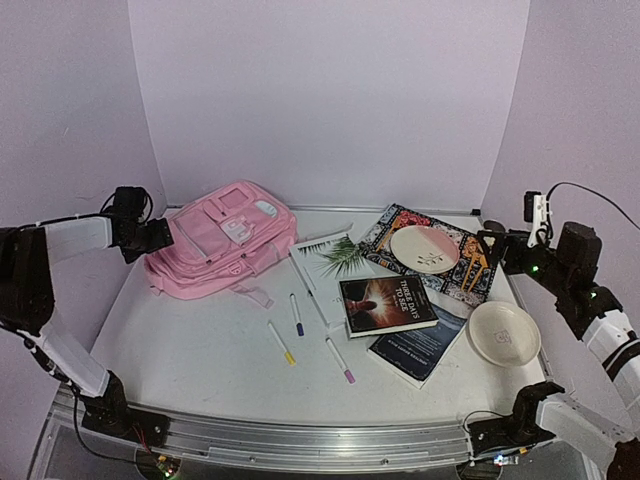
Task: Pack the student bag
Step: Pick up the student bag from the corner of the board.
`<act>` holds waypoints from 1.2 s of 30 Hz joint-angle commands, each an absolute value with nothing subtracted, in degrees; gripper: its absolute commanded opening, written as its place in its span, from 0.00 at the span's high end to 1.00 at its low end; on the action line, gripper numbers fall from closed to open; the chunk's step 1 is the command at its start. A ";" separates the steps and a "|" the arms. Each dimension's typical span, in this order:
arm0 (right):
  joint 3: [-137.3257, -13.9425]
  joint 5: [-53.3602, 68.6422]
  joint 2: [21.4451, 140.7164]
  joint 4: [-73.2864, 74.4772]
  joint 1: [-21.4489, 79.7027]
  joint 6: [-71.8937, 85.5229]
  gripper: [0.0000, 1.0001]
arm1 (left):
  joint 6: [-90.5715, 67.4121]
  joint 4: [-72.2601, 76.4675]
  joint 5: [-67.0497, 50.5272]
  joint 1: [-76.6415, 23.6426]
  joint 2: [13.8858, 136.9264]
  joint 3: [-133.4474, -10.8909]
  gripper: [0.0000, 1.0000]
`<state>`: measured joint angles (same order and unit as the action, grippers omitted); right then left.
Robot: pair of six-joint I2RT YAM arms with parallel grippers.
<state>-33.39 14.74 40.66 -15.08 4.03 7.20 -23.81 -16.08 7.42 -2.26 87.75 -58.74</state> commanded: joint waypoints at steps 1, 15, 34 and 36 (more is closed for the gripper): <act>-33.97 17.79 40.30 -16.19 3.91 6.07 0.02 | -28.97 -17.07 6.11 -0.34 95.59 -65.91 0.19; -33.93 17.91 40.64 -15.21 3.93 4.86 0.02 | -32.24 -16.96 3.31 -0.18 103.11 -65.28 0.66; -37.31 26.19 45.44 -16.70 3.94 7.55 0.02 | -42.45 -16.96 -8.35 -0.18 75.92 -47.11 1.00; -37.50 27.52 46.10 -16.74 3.91 8.50 0.02 | -43.97 -17.17 -12.39 -0.18 73.36 -46.35 1.00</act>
<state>-34.67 22.98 45.12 -14.62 4.03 6.43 -39.87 -17.25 -3.16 0.05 79.44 -47.01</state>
